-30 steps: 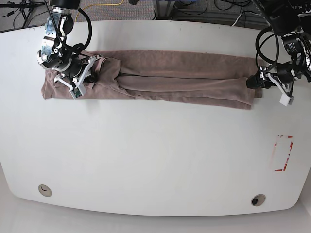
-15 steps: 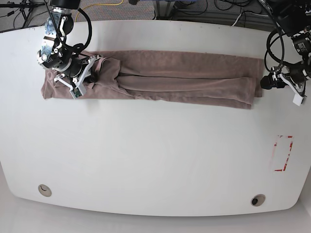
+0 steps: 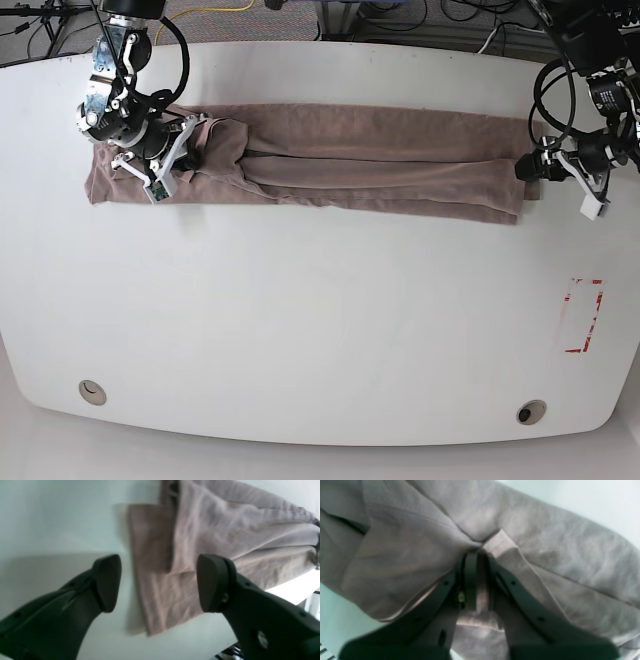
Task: Fold the T-shirt properly
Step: 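Pull the grasped fabric with the left gripper away from the right gripper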
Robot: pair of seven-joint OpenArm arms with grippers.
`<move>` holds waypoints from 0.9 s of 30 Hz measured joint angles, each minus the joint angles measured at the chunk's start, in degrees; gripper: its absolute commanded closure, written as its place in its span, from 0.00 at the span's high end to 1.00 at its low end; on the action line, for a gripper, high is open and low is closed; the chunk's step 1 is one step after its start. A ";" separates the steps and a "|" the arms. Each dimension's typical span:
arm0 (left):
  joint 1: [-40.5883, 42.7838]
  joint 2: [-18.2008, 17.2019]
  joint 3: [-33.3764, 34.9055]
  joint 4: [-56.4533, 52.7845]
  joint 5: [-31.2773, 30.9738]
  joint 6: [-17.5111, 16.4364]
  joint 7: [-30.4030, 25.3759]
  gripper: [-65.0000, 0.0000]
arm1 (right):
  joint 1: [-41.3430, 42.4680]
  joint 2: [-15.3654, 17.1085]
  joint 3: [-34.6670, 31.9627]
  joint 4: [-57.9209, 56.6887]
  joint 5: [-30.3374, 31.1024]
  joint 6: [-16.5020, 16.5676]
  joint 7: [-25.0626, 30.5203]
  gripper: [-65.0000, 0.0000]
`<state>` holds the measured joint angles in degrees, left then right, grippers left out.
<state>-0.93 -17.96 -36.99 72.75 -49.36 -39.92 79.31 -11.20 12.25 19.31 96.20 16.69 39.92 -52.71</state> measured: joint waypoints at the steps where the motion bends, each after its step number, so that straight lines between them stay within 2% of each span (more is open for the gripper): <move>1: 0.02 0.57 0.04 0.00 -0.02 0.00 -0.02 0.69 | 0.00 -0.02 0.00 0.00 0.02 0.00 0.02 0.08; 9: -0.04 2.29 0.31 0.07 -0.90 -0.02 -0.66 0.69 | 0.00 -0.02 0.00 0.00 0.00 0.00 0.00 0.08; 15: -0.26 2.49 4.44 0.35 -1.70 -0.02 -0.92 0.67 | 0.00 0.00 0.00 0.00 0.02 0.00 0.00 0.08; 21: -0.33 2.69 5.86 0.55 -1.70 -0.04 -1.14 0.52 | 0.00 0.00 0.00 0.00 0.02 0.00 0.00 0.08; 27: -0.17 2.62 6.51 0.55 -1.27 -0.02 -1.09 0.44 | 0.00 -0.02 0.00 0.00 0.00 0.00 0.00 0.08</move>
<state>-1.10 -15.33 -30.48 73.30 -50.63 -39.94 78.22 -11.20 12.23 19.31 96.20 16.69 39.92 -52.71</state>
